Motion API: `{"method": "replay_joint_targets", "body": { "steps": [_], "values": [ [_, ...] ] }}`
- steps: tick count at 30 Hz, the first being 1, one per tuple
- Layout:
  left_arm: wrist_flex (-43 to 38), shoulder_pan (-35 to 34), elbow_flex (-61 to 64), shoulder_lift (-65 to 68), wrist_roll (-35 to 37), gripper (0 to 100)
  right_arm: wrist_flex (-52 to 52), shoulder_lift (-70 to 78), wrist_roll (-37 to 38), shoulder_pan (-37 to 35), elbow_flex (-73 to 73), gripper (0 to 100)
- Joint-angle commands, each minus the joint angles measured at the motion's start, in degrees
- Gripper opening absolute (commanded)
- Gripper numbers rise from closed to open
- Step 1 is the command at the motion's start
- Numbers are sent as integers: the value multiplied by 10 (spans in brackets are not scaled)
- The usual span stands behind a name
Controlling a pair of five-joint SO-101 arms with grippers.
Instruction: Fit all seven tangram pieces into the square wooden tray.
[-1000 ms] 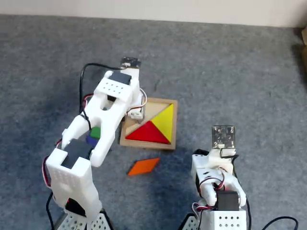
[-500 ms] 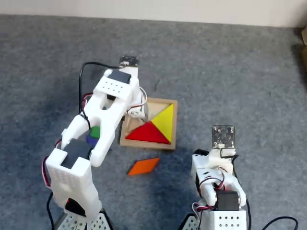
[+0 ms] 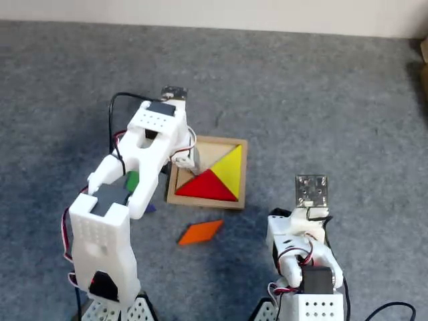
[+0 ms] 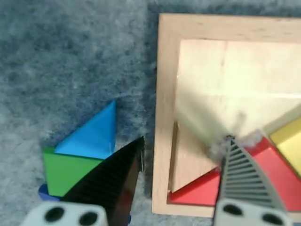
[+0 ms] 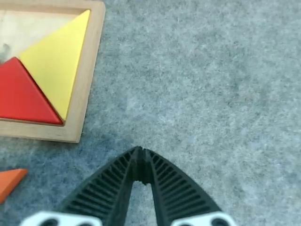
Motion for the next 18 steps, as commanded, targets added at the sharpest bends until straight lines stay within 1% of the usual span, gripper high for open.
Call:
{"method": "replay_joint_targets", "body": {
  "steps": [1,7,12,15,18],
  "values": [
    [18,-29,-17,-17,-5,252,-19,-3,-5,20,59,5],
    [69,-34,-11,-76,-5,252,-19,-3,-5,21,59,5],
    [78,-35,-11,-126,-5,252,-19,-3,-5,21,59,5],
    [86,-37,-11,-152,-29,252,-19,-3,-5,21,59,5],
    [105,-58,-11,-164,-45,255,-19,-3,-5,21,59,5]
  ]
}}
